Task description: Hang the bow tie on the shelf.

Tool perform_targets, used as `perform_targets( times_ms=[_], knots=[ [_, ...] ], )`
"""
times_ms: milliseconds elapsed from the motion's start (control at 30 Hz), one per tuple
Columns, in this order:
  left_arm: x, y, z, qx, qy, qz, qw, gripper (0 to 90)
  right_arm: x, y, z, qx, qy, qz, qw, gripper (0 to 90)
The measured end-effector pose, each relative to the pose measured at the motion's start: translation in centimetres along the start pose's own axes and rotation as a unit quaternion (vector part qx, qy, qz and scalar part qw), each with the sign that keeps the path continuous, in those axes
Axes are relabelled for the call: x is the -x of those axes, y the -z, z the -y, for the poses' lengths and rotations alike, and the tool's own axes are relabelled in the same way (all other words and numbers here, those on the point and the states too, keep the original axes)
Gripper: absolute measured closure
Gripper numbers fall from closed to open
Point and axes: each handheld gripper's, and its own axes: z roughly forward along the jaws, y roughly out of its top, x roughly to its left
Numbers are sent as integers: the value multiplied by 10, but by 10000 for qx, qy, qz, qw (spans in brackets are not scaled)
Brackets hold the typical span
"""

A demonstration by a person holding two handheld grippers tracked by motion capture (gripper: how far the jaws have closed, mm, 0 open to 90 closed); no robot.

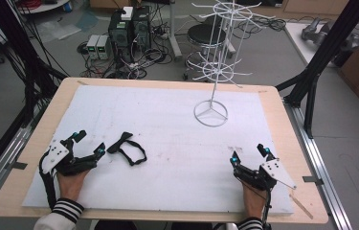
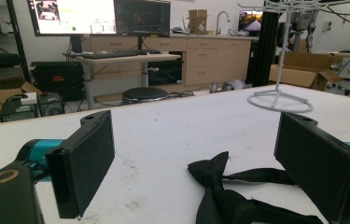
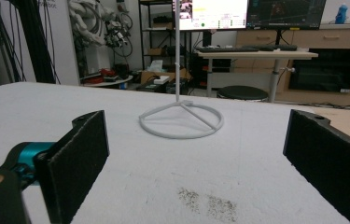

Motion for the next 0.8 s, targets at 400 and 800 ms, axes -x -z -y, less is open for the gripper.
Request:
perform_targets(
  times_ms=[400,800],
  knots=[
    [-1,-3,-2,-252,71,-113,9996,125,0,0,0,26,1,-6,10000,58],
    [0,-15,-53,-1339,-349,202,9902,125,1,0,0,17,-13,-22,10000,58]
  ],
)
